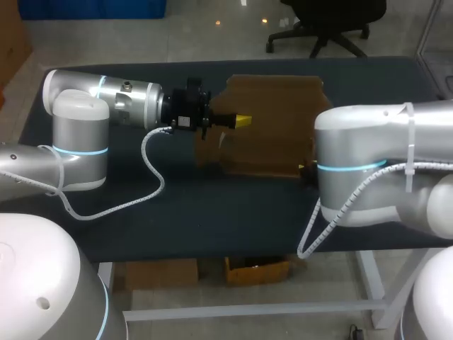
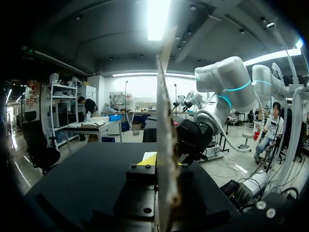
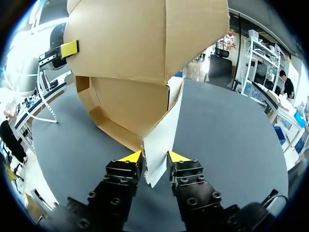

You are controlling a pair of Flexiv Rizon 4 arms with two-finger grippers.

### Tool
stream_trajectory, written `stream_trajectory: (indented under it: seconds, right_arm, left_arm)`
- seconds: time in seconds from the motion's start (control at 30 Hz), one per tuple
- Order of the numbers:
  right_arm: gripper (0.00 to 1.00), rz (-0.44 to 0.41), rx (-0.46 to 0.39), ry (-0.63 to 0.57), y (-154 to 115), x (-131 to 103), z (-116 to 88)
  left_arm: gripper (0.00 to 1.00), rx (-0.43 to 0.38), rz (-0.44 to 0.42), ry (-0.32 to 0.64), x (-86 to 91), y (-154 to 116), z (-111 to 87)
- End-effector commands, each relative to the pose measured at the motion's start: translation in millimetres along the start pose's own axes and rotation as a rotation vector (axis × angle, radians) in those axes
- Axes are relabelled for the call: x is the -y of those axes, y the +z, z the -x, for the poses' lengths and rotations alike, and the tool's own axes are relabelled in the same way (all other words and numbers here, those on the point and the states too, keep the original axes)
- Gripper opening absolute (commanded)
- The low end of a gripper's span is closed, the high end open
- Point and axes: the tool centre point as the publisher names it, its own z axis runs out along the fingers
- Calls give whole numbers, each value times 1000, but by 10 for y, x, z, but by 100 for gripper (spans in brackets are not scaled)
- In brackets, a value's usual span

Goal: Assemble the packaging by folding the flat box into shape, placing the metal phone stand inside, and closing the box properly

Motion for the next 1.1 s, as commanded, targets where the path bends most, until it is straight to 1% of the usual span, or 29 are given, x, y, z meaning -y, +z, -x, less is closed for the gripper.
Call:
stream_trajectory:
  seconds: [0.03,0.67,0.87,1.1]
  right_arm:
    - [29,9,11,2,23,10,-61]
    - [33,41,6,4,74,-97,-167]
    - [34,46,5,11,83,-98,-183]
    - [37,39,24,33,-3,-38,-165]
  left_arm:
    - [0,1,0,0,-15,8,-8]
    - [0,1,0,0,-15,8,-8]
    - [0,1,0,0,-15,8,-8]
    - [0,1,0,0,-15,8,-8]
